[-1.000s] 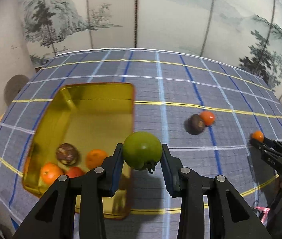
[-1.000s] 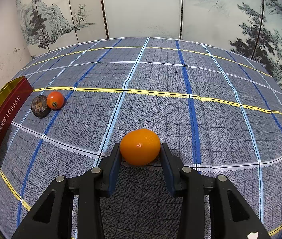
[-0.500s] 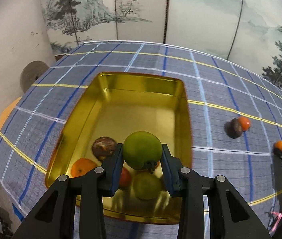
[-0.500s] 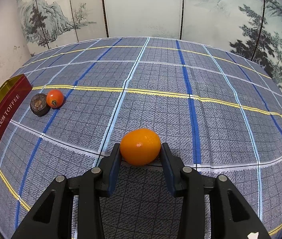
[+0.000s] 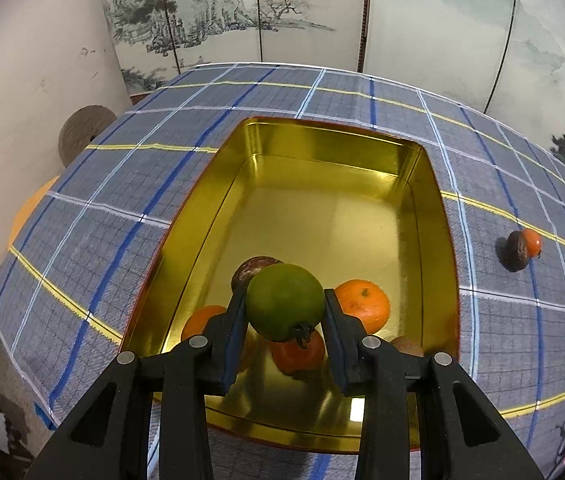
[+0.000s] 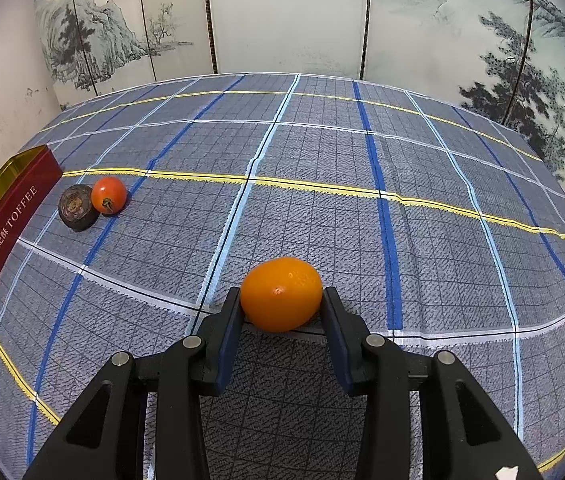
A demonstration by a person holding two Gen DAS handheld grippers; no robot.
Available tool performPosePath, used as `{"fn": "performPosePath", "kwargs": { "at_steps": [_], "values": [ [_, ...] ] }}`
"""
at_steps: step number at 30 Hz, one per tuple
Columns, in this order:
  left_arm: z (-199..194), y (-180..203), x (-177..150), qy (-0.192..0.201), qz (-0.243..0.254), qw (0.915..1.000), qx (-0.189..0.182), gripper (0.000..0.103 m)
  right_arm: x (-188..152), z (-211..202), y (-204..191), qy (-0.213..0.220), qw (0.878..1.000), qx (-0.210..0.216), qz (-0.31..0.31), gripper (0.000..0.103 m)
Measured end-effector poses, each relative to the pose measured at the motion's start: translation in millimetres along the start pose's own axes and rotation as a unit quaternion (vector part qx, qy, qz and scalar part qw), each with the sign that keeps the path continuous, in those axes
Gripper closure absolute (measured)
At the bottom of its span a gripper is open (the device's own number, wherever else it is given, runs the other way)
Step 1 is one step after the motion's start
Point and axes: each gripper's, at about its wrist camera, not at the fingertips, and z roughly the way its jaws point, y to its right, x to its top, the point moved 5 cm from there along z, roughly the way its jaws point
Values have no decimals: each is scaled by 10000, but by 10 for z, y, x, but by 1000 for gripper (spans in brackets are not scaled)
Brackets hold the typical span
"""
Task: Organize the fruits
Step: 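Carry the green citrus into the tin with the left gripper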
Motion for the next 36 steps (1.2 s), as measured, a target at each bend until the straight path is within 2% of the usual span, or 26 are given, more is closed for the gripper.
{"fn": "performPosePath", "kwargs": {
  "at_steps": [36],
  "values": [
    [107, 21, -63, -123, 215, 9996, 120, 63, -1, 2, -11, -4, 10000, -34, -21, 65]
  ]
}}
